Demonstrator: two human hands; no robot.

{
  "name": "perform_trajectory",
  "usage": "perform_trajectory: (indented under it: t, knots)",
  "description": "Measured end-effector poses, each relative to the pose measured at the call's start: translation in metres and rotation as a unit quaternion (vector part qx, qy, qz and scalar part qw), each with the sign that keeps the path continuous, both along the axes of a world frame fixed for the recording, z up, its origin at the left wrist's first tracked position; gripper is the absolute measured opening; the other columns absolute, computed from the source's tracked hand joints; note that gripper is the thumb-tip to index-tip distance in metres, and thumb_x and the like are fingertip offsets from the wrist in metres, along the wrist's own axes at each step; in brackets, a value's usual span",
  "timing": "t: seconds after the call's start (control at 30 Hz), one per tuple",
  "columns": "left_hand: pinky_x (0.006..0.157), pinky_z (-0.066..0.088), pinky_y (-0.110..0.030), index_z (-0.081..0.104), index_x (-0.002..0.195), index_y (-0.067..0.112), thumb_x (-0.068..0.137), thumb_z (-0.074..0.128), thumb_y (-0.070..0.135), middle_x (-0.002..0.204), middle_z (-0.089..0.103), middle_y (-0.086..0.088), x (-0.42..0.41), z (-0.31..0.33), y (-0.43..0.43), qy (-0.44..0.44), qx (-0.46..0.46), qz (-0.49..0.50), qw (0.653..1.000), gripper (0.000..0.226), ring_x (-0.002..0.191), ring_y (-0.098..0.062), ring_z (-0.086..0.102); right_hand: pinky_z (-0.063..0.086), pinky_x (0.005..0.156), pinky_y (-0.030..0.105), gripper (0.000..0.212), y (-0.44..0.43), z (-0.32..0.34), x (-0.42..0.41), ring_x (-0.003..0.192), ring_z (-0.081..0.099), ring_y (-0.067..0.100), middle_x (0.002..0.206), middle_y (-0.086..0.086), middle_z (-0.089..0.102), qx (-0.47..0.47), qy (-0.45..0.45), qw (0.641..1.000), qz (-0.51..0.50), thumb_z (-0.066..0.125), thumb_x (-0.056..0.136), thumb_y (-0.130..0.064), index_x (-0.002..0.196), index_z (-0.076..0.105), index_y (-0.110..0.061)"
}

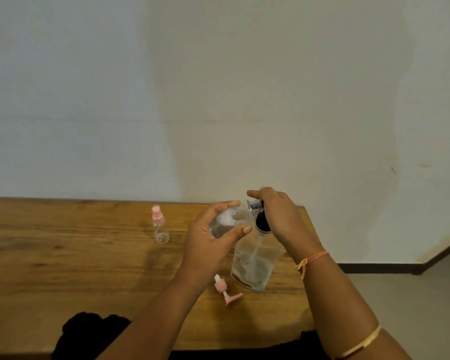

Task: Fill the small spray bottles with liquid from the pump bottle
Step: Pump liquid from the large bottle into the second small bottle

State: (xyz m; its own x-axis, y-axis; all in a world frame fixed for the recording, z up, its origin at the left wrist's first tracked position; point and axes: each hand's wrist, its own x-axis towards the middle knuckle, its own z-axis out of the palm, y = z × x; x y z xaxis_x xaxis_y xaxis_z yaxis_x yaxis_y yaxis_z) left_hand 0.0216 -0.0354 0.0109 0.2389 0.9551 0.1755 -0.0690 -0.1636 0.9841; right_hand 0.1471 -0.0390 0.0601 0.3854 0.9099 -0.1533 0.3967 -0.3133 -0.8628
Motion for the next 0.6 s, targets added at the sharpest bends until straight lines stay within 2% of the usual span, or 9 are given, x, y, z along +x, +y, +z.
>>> perform_trajectory:
  t: [0.07, 0.17, 0.3, 0.4, 0.5, 0.6]
  knots:
    - [0.079, 0.056, -0.028, 0.063, 0.097, 0.035, 0.056, 0.073, 0.032, 0.105, 0.066, 0.006, 0.000, 0.001, 0.000, -0.002, 0.003, 0.003, 1.000, 0.042, 0.099, -0.010, 0.063, 0.027, 0.110, 0.044, 0.041, 0.001, 0.003, 0.001, 0.127, 0.041, 0.019, 0.138, -0.002, 0.048, 0.004, -0.012, 1.000, 0.005, 0.028, 0.098, -0.029, 0.120, 0.062, -0.024]
    - [0.081, 0.056, -0.031, 0.063, 0.096, 0.035, 0.056, 0.073, 0.032, 0.104, 0.066, 0.005, 0.002, 0.000, 0.001, -0.010, -0.001, 0.006, 1.000, 0.041, 0.100, -0.012, 0.063, 0.029, 0.104, 0.036, 0.042, 0.003, 0.003, 0.005, 0.122, 0.043, 0.018, 0.125, -0.007, 0.052, -0.004, -0.011, 1.000, 0.011, 0.028, 0.098, -0.029, 0.121, 0.063, -0.023]
    - [0.079, 0.056, -0.027, 0.063, 0.096, 0.034, 0.065, 0.077, 0.018, 0.103, 0.067, 0.006, 0.003, -0.004, 0.004, 0.004, -0.001, 0.007, 1.000, 0.038, 0.098, -0.010, 0.064, 0.026, 0.109, 0.052, 0.043, 0.006, -0.005, 0.002, 0.122, 0.045, 0.025, 0.133, 0.003, 0.053, -0.010, -0.002, 1.000, -0.013, 0.026, 0.096, -0.026, 0.113, 0.065, -0.022]
    - [0.076, 0.056, -0.025, 0.063, 0.096, 0.034, 0.067, 0.077, 0.013, 0.101, 0.067, 0.007, 0.002, -0.005, 0.004, 0.010, -0.001, 0.006, 1.000, 0.039, 0.095, -0.010, 0.065, 0.026, 0.109, 0.054, 0.043, 0.004, -0.009, 0.001, 0.124, 0.044, 0.026, 0.135, 0.005, 0.052, -0.002, -0.004, 1.000, -0.012, 0.025, 0.096, -0.024, 0.112, 0.065, -0.023]
    - [0.078, 0.056, -0.025, 0.062, 0.096, 0.034, 0.064, 0.077, 0.019, 0.102, 0.066, 0.010, 0.001, -0.003, 0.001, 0.007, 0.006, 0.009, 1.000, 0.038, 0.098, -0.008, 0.063, 0.028, 0.109, 0.049, 0.042, 0.004, -0.008, 0.000, 0.121, 0.046, 0.024, 0.134, 0.004, 0.053, 0.008, 0.017, 1.000, -0.014, 0.025, 0.096, -0.027, 0.109, 0.065, -0.025]
    - [0.083, 0.055, -0.032, 0.062, 0.096, 0.037, 0.058, 0.074, 0.033, 0.104, 0.066, 0.010, 0.000, -0.001, 0.000, 0.006, 0.014, 0.014, 1.000, 0.040, 0.102, -0.009, 0.061, 0.030, 0.109, 0.047, 0.042, 0.006, -0.005, 0.001, 0.122, 0.046, 0.021, 0.135, 0.001, 0.053, 0.012, 0.017, 1.000, -0.005, 0.028, 0.096, -0.028, 0.115, 0.065, -0.024]
